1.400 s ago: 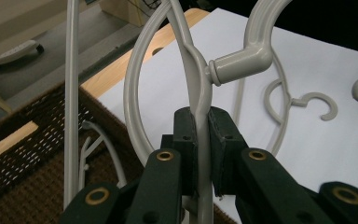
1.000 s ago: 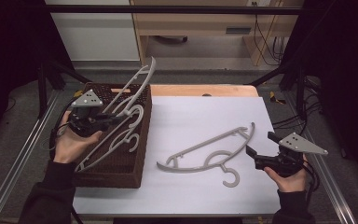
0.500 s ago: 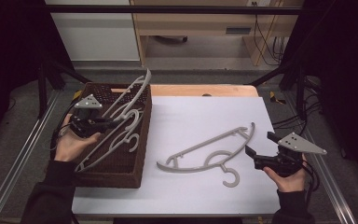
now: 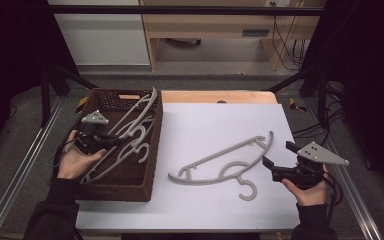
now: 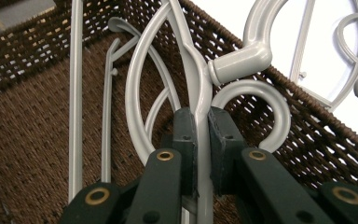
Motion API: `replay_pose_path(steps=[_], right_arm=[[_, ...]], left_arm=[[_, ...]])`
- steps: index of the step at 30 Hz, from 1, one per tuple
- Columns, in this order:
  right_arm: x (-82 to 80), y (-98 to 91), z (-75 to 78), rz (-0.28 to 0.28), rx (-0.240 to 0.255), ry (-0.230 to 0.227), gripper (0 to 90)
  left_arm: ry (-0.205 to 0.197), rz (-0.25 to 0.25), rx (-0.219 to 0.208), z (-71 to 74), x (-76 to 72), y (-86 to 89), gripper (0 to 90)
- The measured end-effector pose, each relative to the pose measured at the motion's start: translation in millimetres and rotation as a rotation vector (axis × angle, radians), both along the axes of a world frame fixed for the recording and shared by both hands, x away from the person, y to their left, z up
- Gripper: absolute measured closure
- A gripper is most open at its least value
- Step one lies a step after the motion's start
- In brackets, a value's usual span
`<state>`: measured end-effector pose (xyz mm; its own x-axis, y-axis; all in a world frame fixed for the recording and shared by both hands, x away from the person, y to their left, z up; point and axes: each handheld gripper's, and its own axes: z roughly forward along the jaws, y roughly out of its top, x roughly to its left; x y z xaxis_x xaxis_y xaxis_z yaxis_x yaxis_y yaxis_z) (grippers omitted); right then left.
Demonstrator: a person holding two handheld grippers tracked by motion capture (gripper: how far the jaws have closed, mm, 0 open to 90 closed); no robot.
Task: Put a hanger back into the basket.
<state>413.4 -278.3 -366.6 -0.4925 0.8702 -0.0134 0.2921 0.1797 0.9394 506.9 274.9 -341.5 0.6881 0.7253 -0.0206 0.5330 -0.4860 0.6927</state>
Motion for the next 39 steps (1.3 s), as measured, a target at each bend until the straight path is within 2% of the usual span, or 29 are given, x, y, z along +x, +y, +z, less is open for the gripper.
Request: replay_pose_path(steps=[7,12,16,20,24,27,29,32,37,39], right_arm=[[0.4,0.5,-0.4,0.0,-0.002,0.001,7.9],[0.4,1.0,-0.6,0.0,-0.001,0.002,7.9],[1.0,0.8,-1.1,-0.001,-0.001,0.003,7.8],[0.7,0.9,-0.9,0.001,-0.001,0.003,7.9],[0.2,-0.1,-0.3,0.0,0.003,0.001,7.8],[0.3,-0.4,-0.3,0.0,0.0,0.0,7.8],[0.3,0.0,-0.4,0.0,-0.001,0.001,7.8],[0.1,-0.4,-0.2,-0.001,0.001,0.001,7.8],[-0.2,-0.9,0.2,-0.004,0.002,-0.003,7.6],[-0.4,-1.0,0.4,-0.006,0.007,-0.002,7.6]], left_arm=[[0.033,0.013,0.005,-6.4,3.5,-2.1,82.0],[0.077,0.014,0.012,-15.5,4.7,-1.5,81.9],[0.077,0.024,0.016,-21.1,6.4,-2.2,81.9],[0.095,0.038,0.056,-29.1,11.1,-6.1,81.9],[0.11,0.056,0.052,-36.0,14.1,-5.1,81.6],[0.085,0.082,0.08,-36.5,13.8,-5.5,80.4],[0.058,0.086,0.045,-32.2,11.3,-3.9,77.8],[0.008,0.078,0.024,-20.1,3.5,-2.7,72.7],[-0.112,0.053,-0.04,3.9,-14.8,-10.1,63.1],[-0.16,0.036,-0.054,10.2,-23.2,-19.8,58.4]])
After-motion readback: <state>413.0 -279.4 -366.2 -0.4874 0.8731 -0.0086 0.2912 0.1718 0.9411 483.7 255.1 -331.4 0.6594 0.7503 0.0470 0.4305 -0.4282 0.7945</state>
